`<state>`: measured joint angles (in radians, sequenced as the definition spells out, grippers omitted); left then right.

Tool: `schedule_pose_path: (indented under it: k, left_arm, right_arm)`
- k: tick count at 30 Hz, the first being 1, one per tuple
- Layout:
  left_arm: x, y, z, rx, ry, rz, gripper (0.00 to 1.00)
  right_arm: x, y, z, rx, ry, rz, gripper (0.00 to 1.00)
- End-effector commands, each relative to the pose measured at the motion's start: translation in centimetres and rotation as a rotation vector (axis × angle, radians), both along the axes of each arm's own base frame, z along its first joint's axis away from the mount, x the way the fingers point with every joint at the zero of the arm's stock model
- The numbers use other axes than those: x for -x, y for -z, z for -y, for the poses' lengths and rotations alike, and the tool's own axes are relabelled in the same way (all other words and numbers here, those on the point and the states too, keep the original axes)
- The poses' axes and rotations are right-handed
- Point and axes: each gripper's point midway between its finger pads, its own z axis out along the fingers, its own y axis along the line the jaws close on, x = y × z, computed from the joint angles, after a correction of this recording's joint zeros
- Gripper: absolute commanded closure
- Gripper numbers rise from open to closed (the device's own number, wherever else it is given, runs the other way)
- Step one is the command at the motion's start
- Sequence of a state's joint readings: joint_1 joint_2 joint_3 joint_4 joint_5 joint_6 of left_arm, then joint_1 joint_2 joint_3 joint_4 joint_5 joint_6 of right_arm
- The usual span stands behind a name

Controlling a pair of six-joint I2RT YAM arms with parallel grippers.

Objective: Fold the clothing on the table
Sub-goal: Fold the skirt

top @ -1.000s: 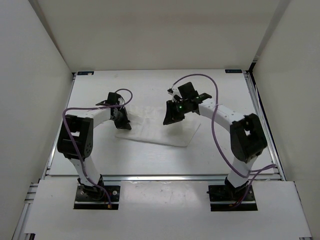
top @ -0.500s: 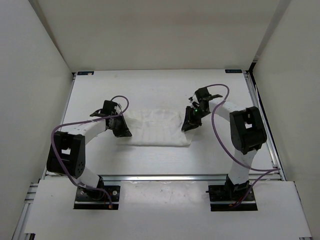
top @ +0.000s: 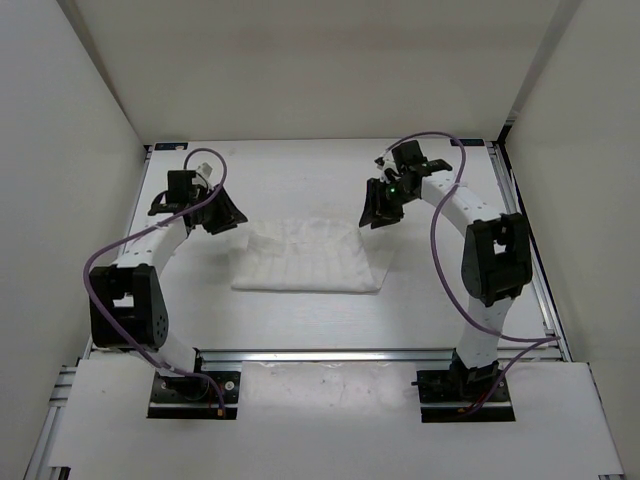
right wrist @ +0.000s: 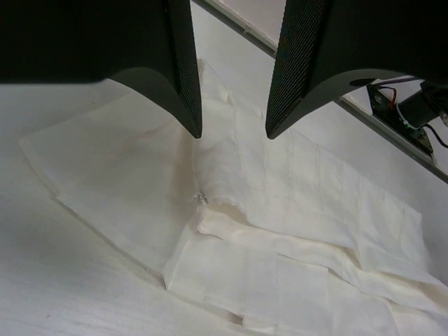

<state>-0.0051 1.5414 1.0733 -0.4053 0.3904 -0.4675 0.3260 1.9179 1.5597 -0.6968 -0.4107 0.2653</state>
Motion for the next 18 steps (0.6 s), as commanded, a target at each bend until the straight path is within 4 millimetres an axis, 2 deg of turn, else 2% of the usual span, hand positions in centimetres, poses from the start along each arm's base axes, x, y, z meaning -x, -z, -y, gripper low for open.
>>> schedule_pose_path:
  k: [1,2,3,4,5,8,10,12,18]
  left_arm:
    - [0.9,1.8,0.9,0.019,0.092,0.019,0.51]
    - [0.7,1.7,1.3,0.044,0.105,0.043,0.51]
    - [1.0,2.5,0.4,0.057,0.084,0.029,0.51]
    - [1.2,3.0,0.3,0.077,0.082,0.030,0.50]
    - [0.9,2.8,0.0,0.078,0.078,0.054,0.51]
    - [1.4,4.2,0.4,0.053,0.105,0.040,0.51]
    - [1.2,4.6,0.4,0.030,0.109,0.033,0.51]
    - [0.5,4.0,0.6,0.033,0.118,0.065,0.51]
    - [-1.0,4.3,1.0,0.051,0.128,0.099,0.52]
  right_arm:
    - [0.9,-0.1,-0.5,0.009,-0.041,-0.019,0.53]
    - [1.0,0.4,-0.5,0.021,-0.048,-0.025,0.53]
    - [1.2,0.4,-0.9,0.008,-0.065,-0.026,0.52]
    - [1.4,0.8,-1.0,0.009,-0.070,-0.034,0.53]
    - [1.4,0.7,-1.2,0.005,-0.072,-0.034,0.53]
    - [1.7,1.9,-1.4,0.007,-0.079,-0.061,0.52]
    - [1.8,1.9,-1.6,-0.007,-0.082,-0.071,0.53]
    - [2.0,2.2,-1.7,-0.009,-0.087,-0.085,0.53]
    - [2.2,2.6,-2.0,-0.010,-0.097,-0.098,0.52]
